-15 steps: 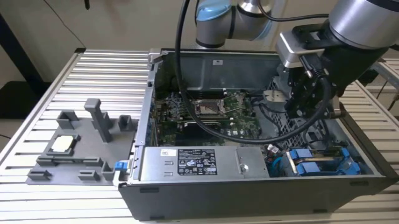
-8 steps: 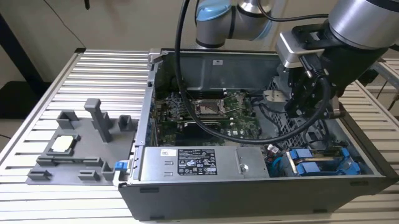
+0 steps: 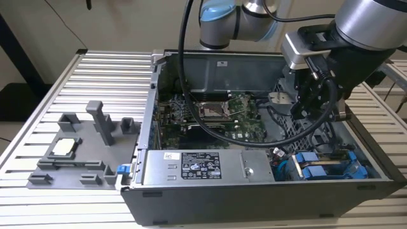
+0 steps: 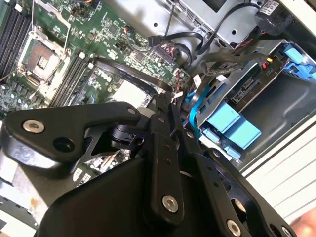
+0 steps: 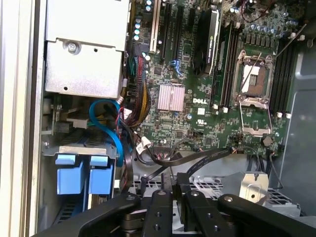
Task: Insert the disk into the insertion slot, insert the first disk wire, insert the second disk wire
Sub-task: 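Insert the first disk wire, then insert the second disk wire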
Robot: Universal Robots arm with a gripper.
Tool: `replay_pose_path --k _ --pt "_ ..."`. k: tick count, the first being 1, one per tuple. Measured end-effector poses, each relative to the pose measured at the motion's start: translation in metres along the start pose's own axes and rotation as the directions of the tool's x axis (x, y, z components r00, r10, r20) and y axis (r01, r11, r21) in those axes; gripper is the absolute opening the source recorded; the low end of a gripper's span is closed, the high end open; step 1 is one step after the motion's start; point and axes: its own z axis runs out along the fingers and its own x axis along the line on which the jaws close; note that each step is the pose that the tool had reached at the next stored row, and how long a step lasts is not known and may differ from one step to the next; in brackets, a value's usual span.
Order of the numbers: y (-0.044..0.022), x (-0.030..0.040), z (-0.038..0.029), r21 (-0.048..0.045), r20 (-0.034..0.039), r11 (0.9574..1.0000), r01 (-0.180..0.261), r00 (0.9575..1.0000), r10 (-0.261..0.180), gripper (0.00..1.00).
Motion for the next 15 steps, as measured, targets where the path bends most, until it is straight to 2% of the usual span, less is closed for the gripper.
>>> replay_pose_path --k 9,11,15 --pt "0.0001 0.0000 0.0002 -0.0003 -0.0012 1.0000 0.000 1.0000 0.000 0.16" --pt "0.0001 0.0008 0.0005 -0.0016 -0.0077 1.0000 0.000 1.0000 0.000 0.16" --pt "-0.0009 0.0049 0.0009 -0.0058 -0.0281 1.0000 0.000 0.9996 0.000 0.16"
